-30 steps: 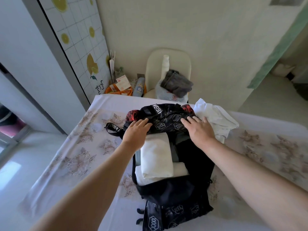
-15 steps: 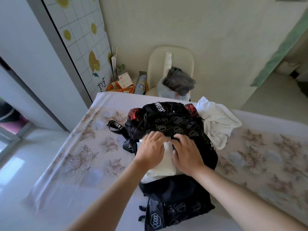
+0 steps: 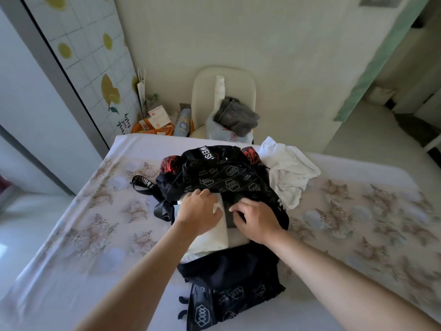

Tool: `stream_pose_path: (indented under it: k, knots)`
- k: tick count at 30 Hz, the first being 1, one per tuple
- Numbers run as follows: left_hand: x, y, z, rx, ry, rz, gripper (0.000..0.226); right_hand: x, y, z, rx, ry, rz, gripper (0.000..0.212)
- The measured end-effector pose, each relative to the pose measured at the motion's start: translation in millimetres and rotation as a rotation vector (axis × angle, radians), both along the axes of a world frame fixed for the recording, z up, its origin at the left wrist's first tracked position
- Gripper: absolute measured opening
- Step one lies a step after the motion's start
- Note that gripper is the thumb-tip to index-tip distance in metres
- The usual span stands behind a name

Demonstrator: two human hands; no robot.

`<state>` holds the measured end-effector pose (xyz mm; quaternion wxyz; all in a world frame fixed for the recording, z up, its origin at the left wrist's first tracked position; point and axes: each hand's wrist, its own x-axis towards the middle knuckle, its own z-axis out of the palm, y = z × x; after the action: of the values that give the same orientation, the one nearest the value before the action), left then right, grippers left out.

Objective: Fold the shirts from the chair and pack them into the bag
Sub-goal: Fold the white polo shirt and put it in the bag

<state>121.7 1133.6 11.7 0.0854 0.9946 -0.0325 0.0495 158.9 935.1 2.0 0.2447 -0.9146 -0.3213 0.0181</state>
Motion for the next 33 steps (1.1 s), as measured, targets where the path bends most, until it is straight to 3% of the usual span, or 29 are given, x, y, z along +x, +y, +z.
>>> stream_pose_path:
  k: [2, 5, 10, 14, 18, 20, 22, 26, 29, 31, 33]
  knots:
    - [15, -27, 15, -0.124, -0.105, -0.018, 0.024, 11, -31, 1, 0.068, -0.105, -0.068, 0.025]
    - [40, -77, 22, -0.268, -0.189, -0.024, 0.028, 38, -83, 1, -0.018, -0.042, -0.212, 0.025]
    - [97, -150, 12, -0.231, -0.046, -0.108, 0.03, 95, -157, -20, -0.255, 0.189, -0.28, 0.033]
    - [140, -194, -17, -0.066, 0.142, -0.135, 0.048, 142, -188, -56, -0.487, 0.252, -0.166, 0.07]
    - [177, -210, -45, 0.162, 0.216, -0.052, 0.058, 199, -186, -83, -0.481, 0.165, -0.056, 0.11]
    - [193, -212, -54, 0.176, 0.227, 0.02, 0.059, 219, -182, -94, -0.452, 0.202, -0.007, 0.12]
    - [208, -216, -61, 0.18, 0.233, 0.063, 0.062, 231, -179, -102, -0.438, 0.234, 0.018, 0.11]
    - [224, -226, -68, 0.267, 0.225, 0.035, 0.075, 234, -195, -112, -0.255, 0.205, -0.02, 0.059]
    - [223, -246, -72, 0.181, 0.375, -0.045, 0.085, 219, -227, -104, -0.121, 0.3, -0.022, 0.033]
    - [217, -261, -75, -0.047, 0.478, -0.024, 0.071, 207, -250, -92, -0.077, 0.455, -0.019, 0.015]
    - [206, -273, -77, -0.244, 0.46, 0.035, 0.043, 197, -271, -80, -0.056, 0.519, -0.036, 0.013]
